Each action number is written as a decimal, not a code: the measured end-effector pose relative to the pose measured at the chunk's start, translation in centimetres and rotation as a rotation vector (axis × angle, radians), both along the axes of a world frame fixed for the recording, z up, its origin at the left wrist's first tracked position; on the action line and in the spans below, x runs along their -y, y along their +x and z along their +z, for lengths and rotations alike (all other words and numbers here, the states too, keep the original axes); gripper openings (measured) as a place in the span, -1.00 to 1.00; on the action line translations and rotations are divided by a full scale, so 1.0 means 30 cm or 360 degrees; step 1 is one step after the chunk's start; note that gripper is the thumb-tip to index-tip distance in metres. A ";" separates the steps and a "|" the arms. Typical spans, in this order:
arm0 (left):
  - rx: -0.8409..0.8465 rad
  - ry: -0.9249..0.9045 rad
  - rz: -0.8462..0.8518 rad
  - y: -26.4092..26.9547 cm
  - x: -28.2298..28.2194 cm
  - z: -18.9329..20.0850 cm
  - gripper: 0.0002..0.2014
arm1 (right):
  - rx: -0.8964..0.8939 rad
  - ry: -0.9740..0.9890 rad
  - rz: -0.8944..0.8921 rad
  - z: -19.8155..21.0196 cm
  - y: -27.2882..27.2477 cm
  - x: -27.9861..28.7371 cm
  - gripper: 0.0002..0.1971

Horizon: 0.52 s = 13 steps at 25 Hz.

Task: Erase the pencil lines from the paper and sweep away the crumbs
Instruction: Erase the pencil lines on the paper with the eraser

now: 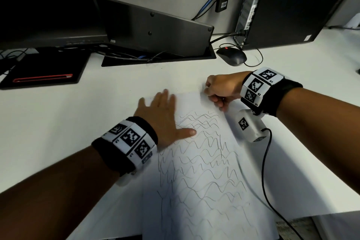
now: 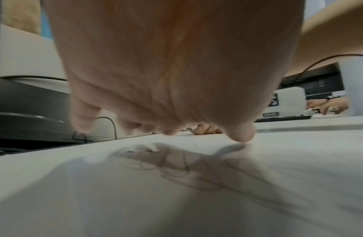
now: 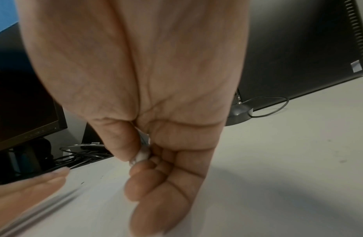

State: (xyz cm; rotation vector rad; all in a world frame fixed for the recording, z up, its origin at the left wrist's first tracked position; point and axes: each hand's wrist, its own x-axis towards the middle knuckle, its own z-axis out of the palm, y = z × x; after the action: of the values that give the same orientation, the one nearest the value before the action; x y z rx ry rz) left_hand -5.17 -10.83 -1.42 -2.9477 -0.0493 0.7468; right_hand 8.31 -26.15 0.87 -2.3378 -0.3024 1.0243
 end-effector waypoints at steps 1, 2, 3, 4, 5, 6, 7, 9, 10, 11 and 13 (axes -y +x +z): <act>0.0000 -0.0085 -0.0139 -0.013 0.011 -0.002 0.08 | 0.0002 -0.0003 0.0006 0.001 -0.002 0.001 -0.76; -0.0035 -0.0153 -0.0239 -0.027 0.022 -0.005 0.05 | 0.0005 0.0001 0.0012 0.003 -0.002 0.004 -0.77; -0.0080 -0.0168 -0.0261 -0.037 0.024 -0.008 0.05 | 0.0004 -0.0003 0.0020 0.004 -0.003 0.003 -0.79; -0.0112 -0.0116 -0.0204 -0.041 0.015 -0.008 0.08 | 0.0005 -0.0015 0.0032 0.005 -0.003 0.002 -0.82; -0.0125 -0.0023 -0.0085 -0.036 -0.006 -0.005 0.13 | 0.0010 -0.0028 0.0040 0.005 -0.003 0.001 -0.84; -0.0136 0.0076 0.0064 -0.029 -0.029 0.003 0.19 | 0.0012 -0.0034 0.0042 0.004 -0.004 0.000 -0.86; -0.0140 0.0151 0.0184 -0.026 -0.050 0.012 0.24 | 0.0013 -0.0039 0.0046 0.004 -0.006 0.000 -0.88; -0.0087 0.0126 0.0136 -0.028 -0.067 0.015 0.23 | 0.0020 -0.0041 0.0069 0.005 -0.003 0.000 -0.89; -0.0069 0.0030 0.0002 -0.037 -0.060 0.013 0.18 | 0.0024 -0.0033 0.0076 0.003 0.000 0.001 -0.87; -0.0082 -0.0066 -0.0120 -0.050 -0.049 0.010 0.13 | 0.0028 -0.0027 0.0076 0.001 0.003 0.003 -0.85; -0.0140 -0.0089 -0.0152 -0.068 -0.041 0.001 0.13 | 0.0033 -0.0050 0.0094 -0.006 0.005 0.012 -0.85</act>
State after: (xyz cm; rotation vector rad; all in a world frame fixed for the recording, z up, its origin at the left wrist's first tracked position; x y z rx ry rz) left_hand -7.21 -9.59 -1.39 -2.9407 0.1200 0.8760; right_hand 8.47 -26.51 0.71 -2.3816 -0.3676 1.0406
